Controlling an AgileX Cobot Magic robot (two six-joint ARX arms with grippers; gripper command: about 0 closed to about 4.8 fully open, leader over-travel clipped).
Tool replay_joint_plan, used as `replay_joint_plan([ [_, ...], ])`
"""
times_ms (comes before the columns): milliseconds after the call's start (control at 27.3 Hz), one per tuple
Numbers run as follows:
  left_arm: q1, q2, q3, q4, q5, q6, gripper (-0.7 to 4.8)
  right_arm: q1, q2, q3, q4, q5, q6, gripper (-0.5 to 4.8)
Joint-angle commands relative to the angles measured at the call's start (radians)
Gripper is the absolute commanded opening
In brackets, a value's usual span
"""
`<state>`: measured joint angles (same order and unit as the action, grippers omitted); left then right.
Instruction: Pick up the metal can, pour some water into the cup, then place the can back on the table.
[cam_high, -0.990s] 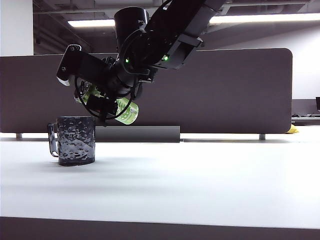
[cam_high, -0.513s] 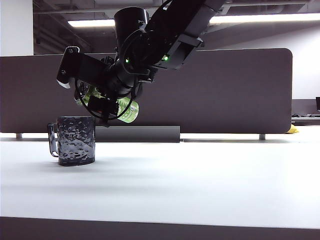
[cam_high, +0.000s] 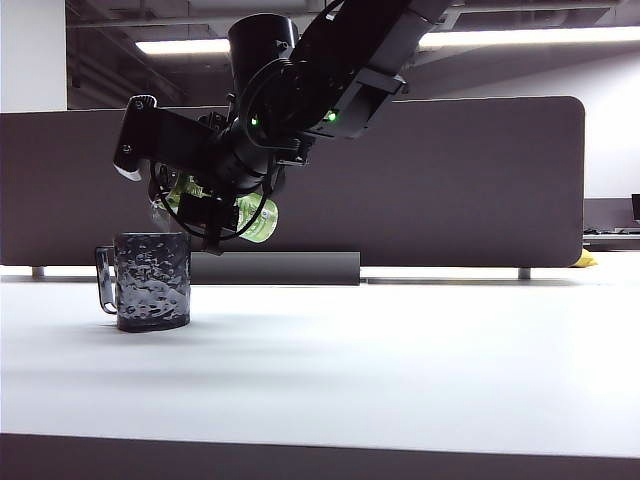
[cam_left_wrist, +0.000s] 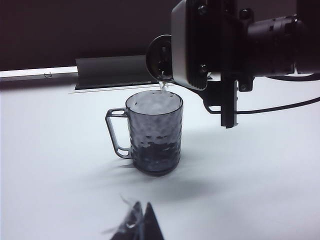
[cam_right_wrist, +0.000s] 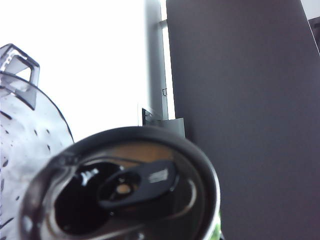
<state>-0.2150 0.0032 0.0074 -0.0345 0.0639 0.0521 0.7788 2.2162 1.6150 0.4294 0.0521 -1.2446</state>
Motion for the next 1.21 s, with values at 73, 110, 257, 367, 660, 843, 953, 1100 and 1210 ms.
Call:
replay_joint_plan([
  [73,-0.001,0.001,0.001,0.013,0.003,0.000,-0.05,0.003,-0.010,0.011,0.055,0.002,-0.018,2.61],
  [110,-0.001,0.001,0.001,0.013,0.003,0.000,-0.05,0.003,-0.010,0.011,0.055,0.001,-0.018,2.61],
  [257,-0.001,0.001,0.001,0.013,0.003,0.000,-0.05,0.003,-0.010,0.011,0.055,0.002,-0.019,2.61],
  [367,-0.001,0.001,0.001,0.013,0.003,0.000,-0.05,0.003,-0.010,0.011,0.055,0.002,-0.021,2.61],
  [660,-0.001,0.001,0.001,0.013,0.003,0.000,-0.05,0.005,-0.010,0.011,0.055,0.006,-0.047,2.61],
  [843,-0.001,0.001,0.001,0.013,0.003,0.000,-0.05,0.005,-0.011,0.011,0.064,0.021,-0.050,2.61],
  [953,-0.001,0.001,0.001,0.013,0.003,0.000,-0.05,0.005,-0.011,0.011,0.069,0.024,-0.051,2.61],
  [1100,-0.001,0.001,0.001,0.013,0.003,0.000,-0.05,0.005,-0.011,0.011,0.069,0.024,-0.087,2.61],
  [1210,-0.001,0.001,0.001,0.013,0.003,0.000,-0.05,0.010,-0.011,0.011,0.070,0.024,-0.099,2.61],
])
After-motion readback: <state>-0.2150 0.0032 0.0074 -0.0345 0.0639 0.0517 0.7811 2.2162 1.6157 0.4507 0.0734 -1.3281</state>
